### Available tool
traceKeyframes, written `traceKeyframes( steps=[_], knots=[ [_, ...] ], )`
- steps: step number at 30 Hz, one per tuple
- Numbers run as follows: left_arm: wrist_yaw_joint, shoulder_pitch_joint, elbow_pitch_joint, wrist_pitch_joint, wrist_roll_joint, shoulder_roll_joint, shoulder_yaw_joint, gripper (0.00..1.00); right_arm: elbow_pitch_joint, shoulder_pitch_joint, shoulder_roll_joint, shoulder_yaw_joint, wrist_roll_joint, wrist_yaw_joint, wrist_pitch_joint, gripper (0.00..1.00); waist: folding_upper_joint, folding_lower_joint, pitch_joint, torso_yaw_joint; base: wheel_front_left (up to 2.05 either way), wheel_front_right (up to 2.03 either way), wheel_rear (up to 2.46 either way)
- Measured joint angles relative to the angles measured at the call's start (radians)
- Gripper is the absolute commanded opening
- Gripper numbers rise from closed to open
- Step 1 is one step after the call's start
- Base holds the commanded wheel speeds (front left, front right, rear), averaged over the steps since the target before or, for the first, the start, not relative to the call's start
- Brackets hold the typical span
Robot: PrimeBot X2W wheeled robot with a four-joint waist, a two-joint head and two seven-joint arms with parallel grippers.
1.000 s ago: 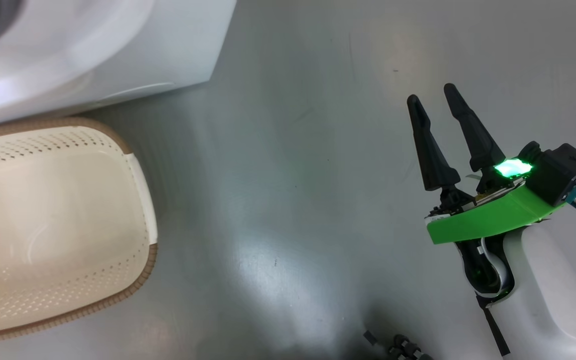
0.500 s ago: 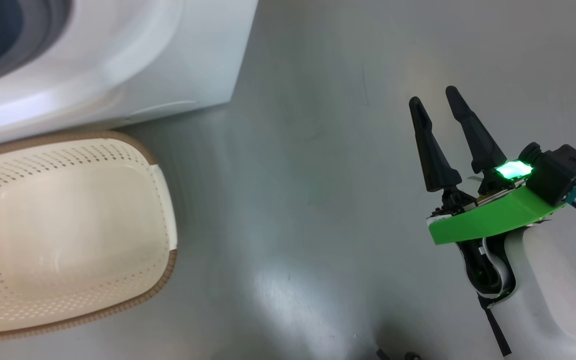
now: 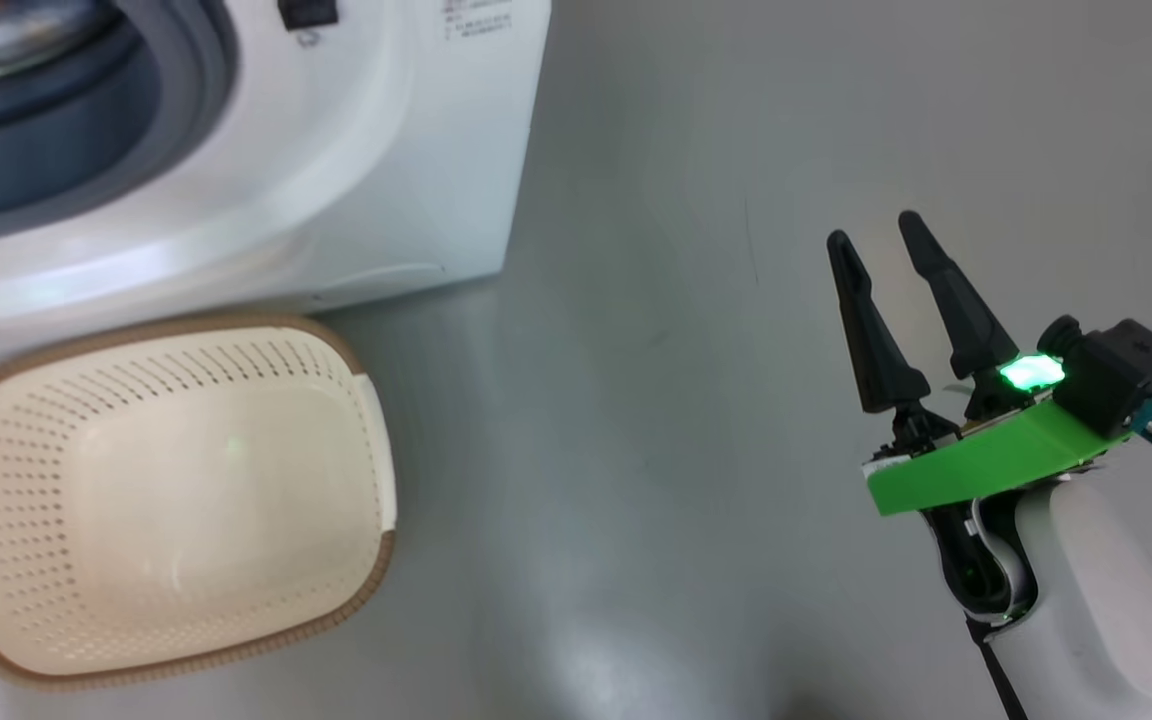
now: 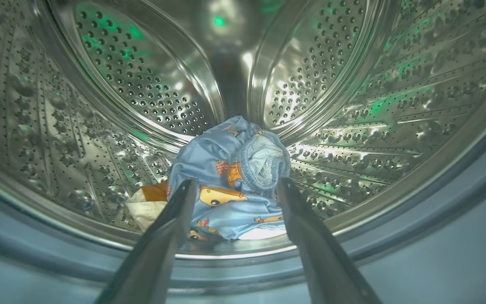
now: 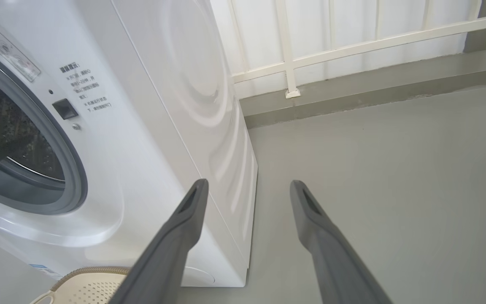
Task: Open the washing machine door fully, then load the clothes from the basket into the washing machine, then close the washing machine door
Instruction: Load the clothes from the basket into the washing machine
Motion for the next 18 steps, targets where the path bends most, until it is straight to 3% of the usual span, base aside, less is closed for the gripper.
traceKeyframes(
  steps=[7,18],
  knots=[
    [0.023,0.201,-0.147,-0.008,-0.028,-0.002,0.04,1.0,0.005,0.017,-0.017,-0.004,0.0,0.0,0.0,1.0,0.0,0.0,-0.076,0.016,0.0,0.0,0.0],
    [0.124,0.49,-0.402,-0.012,-0.023,-0.025,0.057,1.0,0.027,0.072,-0.037,-0.002,0.002,0.0,0.0,1.0,0.0,0.0,-0.198,0.052,0.0,0.0,0.0]
  ],
)
